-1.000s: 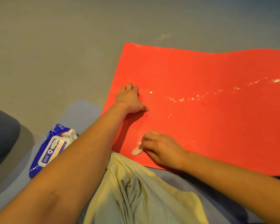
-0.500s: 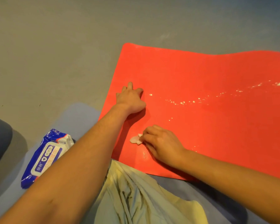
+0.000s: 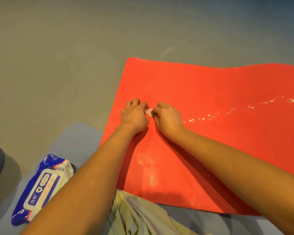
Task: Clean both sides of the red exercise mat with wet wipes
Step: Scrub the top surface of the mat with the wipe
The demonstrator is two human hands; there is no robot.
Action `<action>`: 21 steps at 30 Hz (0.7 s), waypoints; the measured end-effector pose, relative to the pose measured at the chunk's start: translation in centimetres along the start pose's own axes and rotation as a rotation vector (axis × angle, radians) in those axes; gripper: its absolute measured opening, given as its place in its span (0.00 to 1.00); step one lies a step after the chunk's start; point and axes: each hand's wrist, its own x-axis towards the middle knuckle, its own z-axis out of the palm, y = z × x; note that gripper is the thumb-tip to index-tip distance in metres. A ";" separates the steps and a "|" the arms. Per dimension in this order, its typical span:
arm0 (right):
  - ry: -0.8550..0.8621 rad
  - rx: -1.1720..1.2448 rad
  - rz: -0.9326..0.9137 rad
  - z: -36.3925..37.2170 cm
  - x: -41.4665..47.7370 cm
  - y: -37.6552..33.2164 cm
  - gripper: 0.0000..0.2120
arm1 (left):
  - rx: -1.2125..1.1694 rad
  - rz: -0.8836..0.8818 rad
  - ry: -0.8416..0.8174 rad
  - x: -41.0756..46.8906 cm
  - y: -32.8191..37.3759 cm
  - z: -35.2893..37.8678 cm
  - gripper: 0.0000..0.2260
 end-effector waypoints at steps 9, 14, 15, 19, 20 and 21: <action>0.043 0.005 -0.115 0.3 2.0 2.7 0.05 | 0.076 -0.024 0.025 0.2 0.6 0.2 0.28; 0.061 -0.020 0.058 0.9 7.8 4.5 0.07 | 0.109 -0.023 0.003 0.1 0.5 0.2 0.26; 0.068 -0.009 0.065 1.0 7.7 4.2 0.07 | 0.106 -0.025 -0.003 0.2 0.5 0.1 0.25; 0.042 0.030 -0.093 0.9 3.4 3.0 0.05 | 0.084 -0.023 0.004 0.5 0.6 0.1 0.23; 0.019 0.037 -0.156 0.7 2.3 3.0 0.04 | 0.068 -0.025 0.011 0.5 0.7 0.2 0.22; 0.001 0.038 -0.206 0.6 1.7 3.2 0.05 | 0.045 -0.025 0.017 0.6 0.8 0.4 0.22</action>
